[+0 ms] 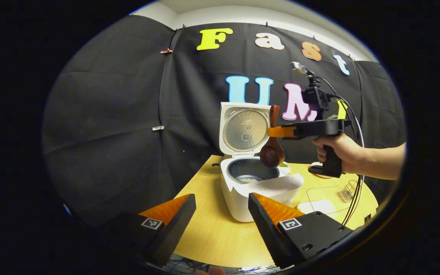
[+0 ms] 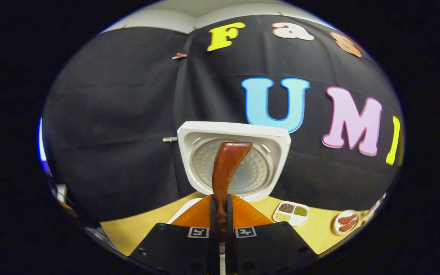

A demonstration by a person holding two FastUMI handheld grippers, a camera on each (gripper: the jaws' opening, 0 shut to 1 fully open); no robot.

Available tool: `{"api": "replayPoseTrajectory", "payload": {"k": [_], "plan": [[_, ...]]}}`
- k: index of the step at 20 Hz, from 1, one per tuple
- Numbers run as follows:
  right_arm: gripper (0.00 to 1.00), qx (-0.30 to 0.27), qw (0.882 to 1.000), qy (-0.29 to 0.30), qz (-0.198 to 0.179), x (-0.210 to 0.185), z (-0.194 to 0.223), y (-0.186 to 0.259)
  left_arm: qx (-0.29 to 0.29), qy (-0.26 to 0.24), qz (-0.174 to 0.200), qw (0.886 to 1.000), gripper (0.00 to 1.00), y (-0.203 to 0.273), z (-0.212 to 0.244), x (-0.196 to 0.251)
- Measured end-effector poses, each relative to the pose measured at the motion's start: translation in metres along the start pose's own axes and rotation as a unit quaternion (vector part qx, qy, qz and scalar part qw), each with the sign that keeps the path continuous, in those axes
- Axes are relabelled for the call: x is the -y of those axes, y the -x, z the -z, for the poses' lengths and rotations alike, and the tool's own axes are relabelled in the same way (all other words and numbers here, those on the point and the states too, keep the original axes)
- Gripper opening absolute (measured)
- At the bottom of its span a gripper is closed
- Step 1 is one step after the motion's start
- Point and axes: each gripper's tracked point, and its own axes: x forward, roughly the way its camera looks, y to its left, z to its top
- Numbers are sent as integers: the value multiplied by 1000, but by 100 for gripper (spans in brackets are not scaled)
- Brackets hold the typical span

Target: Close the left gripper, press the button to open the rice cooker; take a wooden spoon from the chopstick holder with the right hand, scoop a spoonful of rice and pour it into the rice cooker, then put the wooden spoon back into the chopstick holder.

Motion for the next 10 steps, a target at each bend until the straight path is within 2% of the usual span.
{"api": "replayPoseTrajectory", "payload": {"k": [5,10], "plan": [[10,57,994,-88,25,47,-43,59,11,-1,12,1000,95,2,-11,17],[10,108,987,-83,89,120,-71,134,20,-3,28,999,95,3,-21,43]]}}
